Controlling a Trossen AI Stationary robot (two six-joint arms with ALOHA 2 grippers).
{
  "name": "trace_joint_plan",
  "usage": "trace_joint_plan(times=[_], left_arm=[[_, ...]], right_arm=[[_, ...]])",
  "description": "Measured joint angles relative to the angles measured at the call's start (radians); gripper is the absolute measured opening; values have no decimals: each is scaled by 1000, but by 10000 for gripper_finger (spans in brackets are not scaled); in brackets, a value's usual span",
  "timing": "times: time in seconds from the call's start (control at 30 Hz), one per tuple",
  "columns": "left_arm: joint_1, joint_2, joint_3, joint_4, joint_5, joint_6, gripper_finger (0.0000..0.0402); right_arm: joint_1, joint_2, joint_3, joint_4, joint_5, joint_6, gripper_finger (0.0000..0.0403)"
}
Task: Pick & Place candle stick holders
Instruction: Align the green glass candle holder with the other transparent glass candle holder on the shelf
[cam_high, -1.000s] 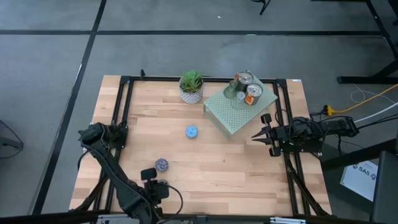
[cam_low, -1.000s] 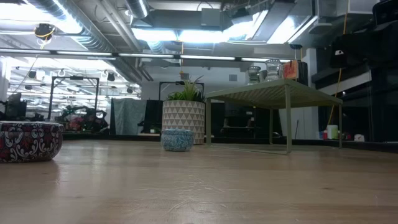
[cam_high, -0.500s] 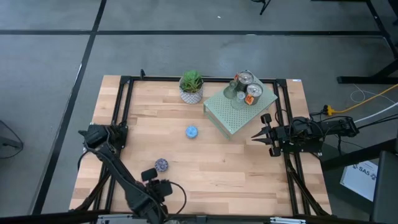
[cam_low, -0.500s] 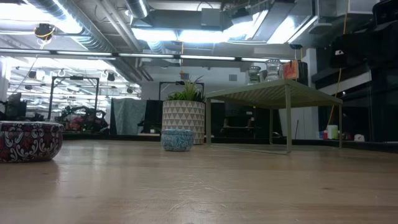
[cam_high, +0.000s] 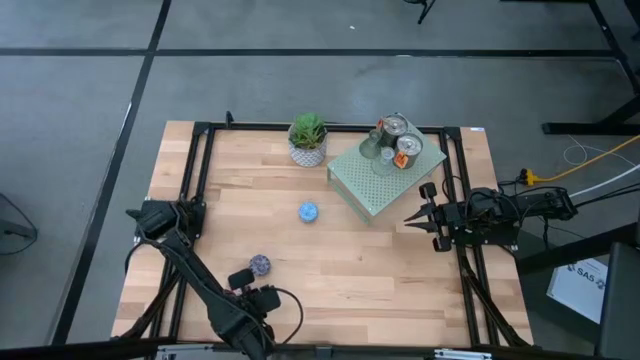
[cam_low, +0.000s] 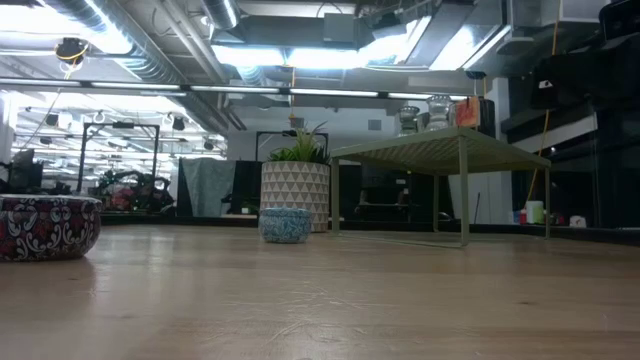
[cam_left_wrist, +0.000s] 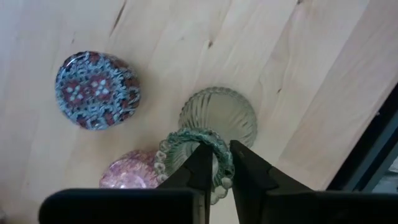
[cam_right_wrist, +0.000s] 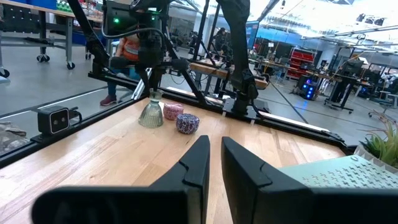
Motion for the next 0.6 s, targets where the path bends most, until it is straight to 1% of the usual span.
trace_joint_plan(times=[0.3,0.5,0.6], left_arm=[[27,0,0,7,-2,-17,30],[73,2,6,4,-5,-16,30],[102,7,29,1,-28,12,30]], right_arm=[[0,0,0,0,0,0,44],[0,0,0,0,0,0,44],[0,0,0,0,0,0,44]])
